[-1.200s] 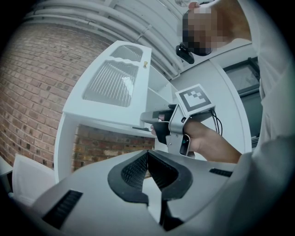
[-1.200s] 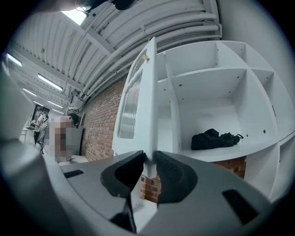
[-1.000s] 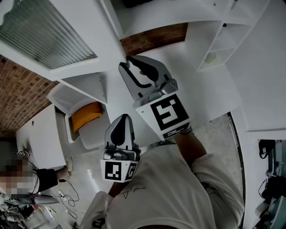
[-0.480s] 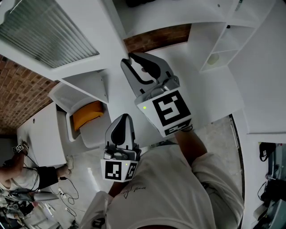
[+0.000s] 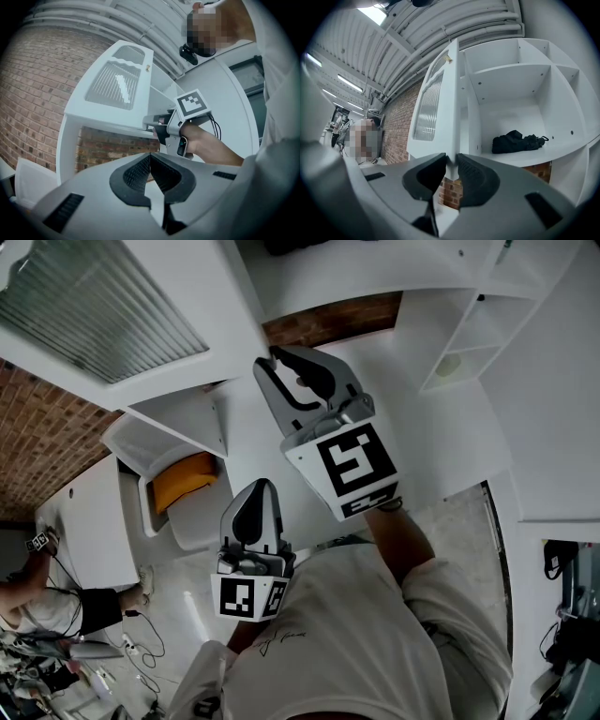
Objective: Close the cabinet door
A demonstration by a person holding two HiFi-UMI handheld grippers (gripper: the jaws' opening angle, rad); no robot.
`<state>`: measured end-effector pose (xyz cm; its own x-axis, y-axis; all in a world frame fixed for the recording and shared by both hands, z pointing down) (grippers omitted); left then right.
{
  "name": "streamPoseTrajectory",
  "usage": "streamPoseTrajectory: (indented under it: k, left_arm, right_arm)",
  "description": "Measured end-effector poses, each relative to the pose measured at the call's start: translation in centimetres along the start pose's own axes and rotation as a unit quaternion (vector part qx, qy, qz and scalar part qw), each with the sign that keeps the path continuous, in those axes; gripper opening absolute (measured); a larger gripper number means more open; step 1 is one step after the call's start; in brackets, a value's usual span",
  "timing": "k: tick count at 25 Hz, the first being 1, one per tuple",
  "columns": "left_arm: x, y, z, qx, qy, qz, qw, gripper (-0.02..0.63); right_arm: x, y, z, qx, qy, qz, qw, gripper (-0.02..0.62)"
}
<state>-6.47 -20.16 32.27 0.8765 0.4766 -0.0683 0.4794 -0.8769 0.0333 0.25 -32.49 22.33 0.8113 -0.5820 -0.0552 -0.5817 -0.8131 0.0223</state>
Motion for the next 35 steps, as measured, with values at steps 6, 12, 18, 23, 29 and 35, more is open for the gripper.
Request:
streamPoseTrajectory:
  k: [6, 12, 18, 23, 29, 35]
  left_arm:
    - [-0.2, 0.1, 0.0, -0.001, -0.005, -0.001, 1.0000, 0.017]
    - [-0.3, 0.3, -0.1, -0.004, -0.007, 0.000, 1.0000, 0.017]
    - [0.0, 0.8, -0.2, -0.006, -0.006, -0.003, 1.0000, 0.017]
    - [-0.1, 1.0, -0.3, -0.008, -0.008, 0.001, 0.9999, 0.017]
    - [-0.2, 1.2, -0.6, -0.011, -0.011, 0.004, 0.9999, 0.017]
    - [-0.4, 1.4, -0.6, -0.011, -0.013, 0.008, 0.9998, 0.017]
  right_arm:
    - [0.3, 0.6, 0.0, -0.001, 0.004, 0.000, 1.000, 0.084]
    - [0.7, 1.1, 0.0, 0.000, 0.003, -0.002, 1.000, 0.083]
    - [1.2, 1.6, 0.0, 0.000, 0.001, -0.002, 1.000, 0.083]
    - [1.6, 1.9, 0.0, 0.001, -0.001, -0.004, 1.000, 0.083]
    - [2.1, 2.5, -0.2, 0.004, 0.003, -0.008, 1.000, 0.080]
    - [2.4, 3.1, -0.3, 0.004, 0.001, -0.009, 1.000, 0.080]
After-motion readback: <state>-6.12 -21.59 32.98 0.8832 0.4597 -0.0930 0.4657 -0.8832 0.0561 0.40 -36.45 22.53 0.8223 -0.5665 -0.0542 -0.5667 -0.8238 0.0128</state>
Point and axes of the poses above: the fingertips, and each gripper's own axes: y forward along the fingers, x to its right, z out of its top, the point moved 2 cm from there along -y, backward along the fingers, and after that the axes turned 7 degrees about -x, right-handed, at the moved point
